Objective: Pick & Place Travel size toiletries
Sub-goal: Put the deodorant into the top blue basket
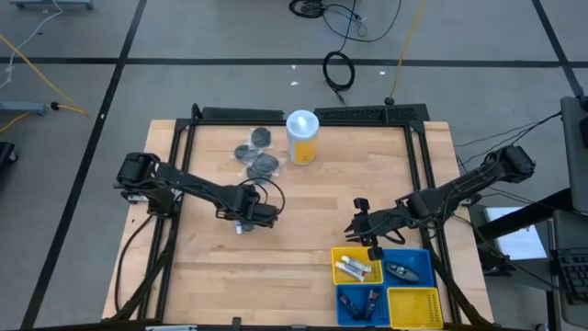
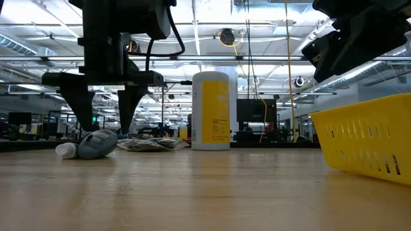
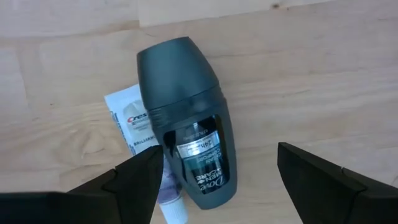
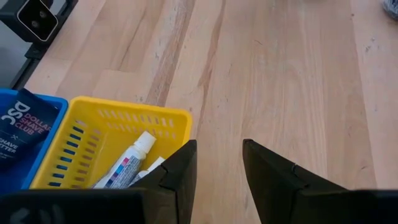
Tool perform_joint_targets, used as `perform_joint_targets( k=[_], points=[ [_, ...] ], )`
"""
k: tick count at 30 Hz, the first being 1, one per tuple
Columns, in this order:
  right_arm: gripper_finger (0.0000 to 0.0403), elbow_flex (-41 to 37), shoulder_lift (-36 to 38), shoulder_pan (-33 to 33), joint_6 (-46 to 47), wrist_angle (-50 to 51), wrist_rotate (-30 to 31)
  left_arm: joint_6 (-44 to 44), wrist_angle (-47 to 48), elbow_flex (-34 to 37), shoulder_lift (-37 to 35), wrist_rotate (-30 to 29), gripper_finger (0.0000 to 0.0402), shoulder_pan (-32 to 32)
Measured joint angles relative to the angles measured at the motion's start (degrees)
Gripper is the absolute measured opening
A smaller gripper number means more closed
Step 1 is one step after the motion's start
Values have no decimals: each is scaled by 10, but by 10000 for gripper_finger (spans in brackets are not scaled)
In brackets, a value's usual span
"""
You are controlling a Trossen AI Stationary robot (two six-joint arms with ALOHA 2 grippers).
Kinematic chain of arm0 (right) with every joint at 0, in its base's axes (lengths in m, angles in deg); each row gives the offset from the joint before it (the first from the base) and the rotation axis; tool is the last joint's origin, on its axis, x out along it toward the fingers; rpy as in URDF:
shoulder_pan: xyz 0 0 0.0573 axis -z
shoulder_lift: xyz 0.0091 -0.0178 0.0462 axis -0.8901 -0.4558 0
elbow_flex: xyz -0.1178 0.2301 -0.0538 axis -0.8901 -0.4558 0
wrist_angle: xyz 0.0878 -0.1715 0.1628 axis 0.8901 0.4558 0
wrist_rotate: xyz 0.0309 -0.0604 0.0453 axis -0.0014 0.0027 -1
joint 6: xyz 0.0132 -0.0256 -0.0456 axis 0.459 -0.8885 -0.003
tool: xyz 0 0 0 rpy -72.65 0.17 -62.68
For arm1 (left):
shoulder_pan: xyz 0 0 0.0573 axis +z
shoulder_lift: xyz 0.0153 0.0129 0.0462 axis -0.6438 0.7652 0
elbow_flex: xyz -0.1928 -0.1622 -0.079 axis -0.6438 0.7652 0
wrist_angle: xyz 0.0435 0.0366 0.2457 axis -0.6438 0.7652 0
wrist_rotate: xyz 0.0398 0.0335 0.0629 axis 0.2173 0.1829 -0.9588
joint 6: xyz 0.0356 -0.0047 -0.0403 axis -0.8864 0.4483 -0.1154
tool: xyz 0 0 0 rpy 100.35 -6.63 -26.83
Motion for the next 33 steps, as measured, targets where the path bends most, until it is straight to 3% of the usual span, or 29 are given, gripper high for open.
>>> perform_joint_targets(
  k=[9,16,33],
  points=[
    [125,0,0,0,-3,-6,0,-1,-7,0,34,-3,311,7],
    [125,0,0,0,-3,-15,0,-24,-32,0,34,-40,305,28],
    [125,0,0,0,-14,-18,0,-147,-68,-4,103,9,308,52]
  ],
)
